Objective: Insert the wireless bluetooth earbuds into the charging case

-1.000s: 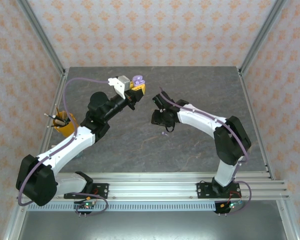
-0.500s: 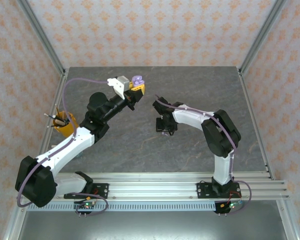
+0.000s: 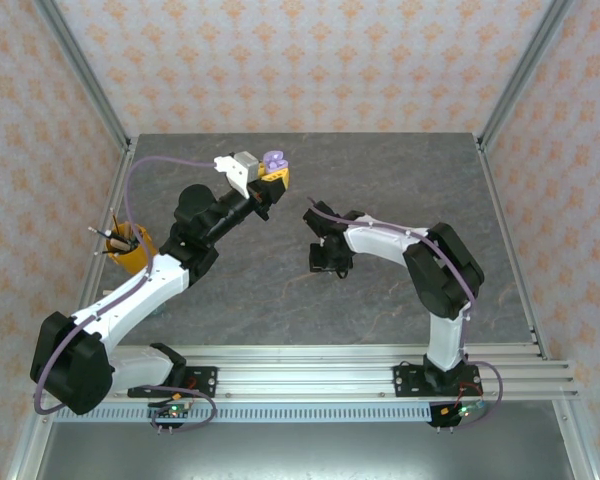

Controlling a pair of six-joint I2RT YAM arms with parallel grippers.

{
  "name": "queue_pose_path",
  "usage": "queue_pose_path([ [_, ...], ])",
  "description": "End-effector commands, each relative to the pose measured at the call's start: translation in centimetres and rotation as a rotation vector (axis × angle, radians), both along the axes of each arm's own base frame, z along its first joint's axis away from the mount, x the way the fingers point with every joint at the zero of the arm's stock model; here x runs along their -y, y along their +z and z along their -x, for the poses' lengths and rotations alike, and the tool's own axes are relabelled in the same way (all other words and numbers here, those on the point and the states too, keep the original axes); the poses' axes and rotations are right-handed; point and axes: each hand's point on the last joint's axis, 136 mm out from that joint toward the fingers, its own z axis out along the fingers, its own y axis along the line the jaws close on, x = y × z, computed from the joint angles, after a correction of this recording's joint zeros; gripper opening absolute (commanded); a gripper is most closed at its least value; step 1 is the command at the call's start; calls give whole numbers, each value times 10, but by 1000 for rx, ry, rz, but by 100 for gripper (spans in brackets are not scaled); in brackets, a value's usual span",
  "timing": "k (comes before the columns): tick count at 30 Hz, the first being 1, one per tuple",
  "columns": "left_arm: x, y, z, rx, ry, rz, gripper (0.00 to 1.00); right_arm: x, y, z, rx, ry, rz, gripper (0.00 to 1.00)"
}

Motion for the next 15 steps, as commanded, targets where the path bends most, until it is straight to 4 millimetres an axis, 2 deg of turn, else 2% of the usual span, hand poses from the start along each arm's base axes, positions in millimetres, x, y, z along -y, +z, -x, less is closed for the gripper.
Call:
queue_pose_path([
  [1,-3,3,-1,24,10,6,0,14,7,5,-2,-29,68,43],
  [3,-2,3,0,23,9,8,0,21,9,2,8,-46,114,43],
  [8,-2,3,-2,22,11,9,0,23,9,-4,7,-34,159,43],
  [15,-2,3,-2,23,12,7,0,13,5,-6,-20,38,146,42],
])
